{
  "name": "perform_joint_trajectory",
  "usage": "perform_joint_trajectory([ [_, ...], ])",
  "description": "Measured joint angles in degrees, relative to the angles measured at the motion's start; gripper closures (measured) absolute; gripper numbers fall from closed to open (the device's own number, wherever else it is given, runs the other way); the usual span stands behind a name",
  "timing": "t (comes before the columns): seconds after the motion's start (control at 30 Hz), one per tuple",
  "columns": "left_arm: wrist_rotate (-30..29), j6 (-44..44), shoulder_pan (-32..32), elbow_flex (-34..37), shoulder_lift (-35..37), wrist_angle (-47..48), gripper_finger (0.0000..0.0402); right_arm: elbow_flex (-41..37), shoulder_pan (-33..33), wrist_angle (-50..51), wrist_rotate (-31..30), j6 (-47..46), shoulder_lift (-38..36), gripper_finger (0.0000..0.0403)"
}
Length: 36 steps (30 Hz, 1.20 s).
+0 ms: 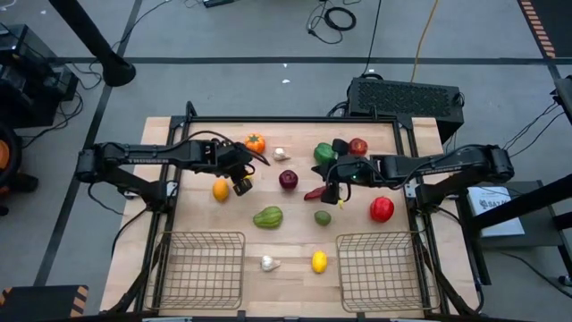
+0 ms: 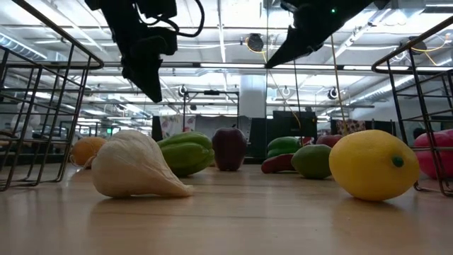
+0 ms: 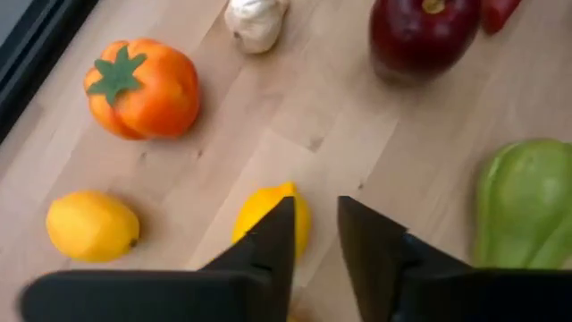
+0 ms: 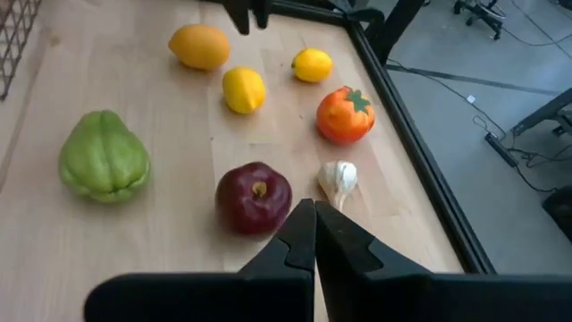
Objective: Sort produce into baskets
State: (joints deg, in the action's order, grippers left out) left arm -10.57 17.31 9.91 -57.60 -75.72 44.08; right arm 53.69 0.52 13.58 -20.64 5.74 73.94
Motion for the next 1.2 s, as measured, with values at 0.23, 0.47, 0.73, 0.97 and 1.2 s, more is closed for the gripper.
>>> perform_joint_trajectory([
  [0.23, -0.9, -1.2, -1.2, 0.0, -2.8, -1.0, 0.0212, 0.0, 0.8, 3.9, 0.0, 3.3, -1.2, 0.0403],
  [0.47, -2.8, -3.0, -1.8, 0.0, -9.4, -2.6, 0.0205, 0.0, 1.2, 7.4, 0.0, 4.7, -1.3, 0.0403],
  [0.73, -3.0, -5.7, -0.8, 0.0, -10.7, -0.9, 0.0201, 0.0, 2.2, 15.6, 0.0, 3.6, -1.3, 0.0399],
  [0.97, -0.1, -10.9, 1.2, 1.1, -10.5, -0.5, 0.0134, 0.0, 2.2, 15.5, 0.0, 1.1, -1.3, 0.0379],
  [1.2, -0.5, -13.7, 2.1, 4.8, -10.5, -1.3, 0.0096, 0.0, 2.2, 16.7, 1.5, 0.7, -1.3, 0.0361],
])
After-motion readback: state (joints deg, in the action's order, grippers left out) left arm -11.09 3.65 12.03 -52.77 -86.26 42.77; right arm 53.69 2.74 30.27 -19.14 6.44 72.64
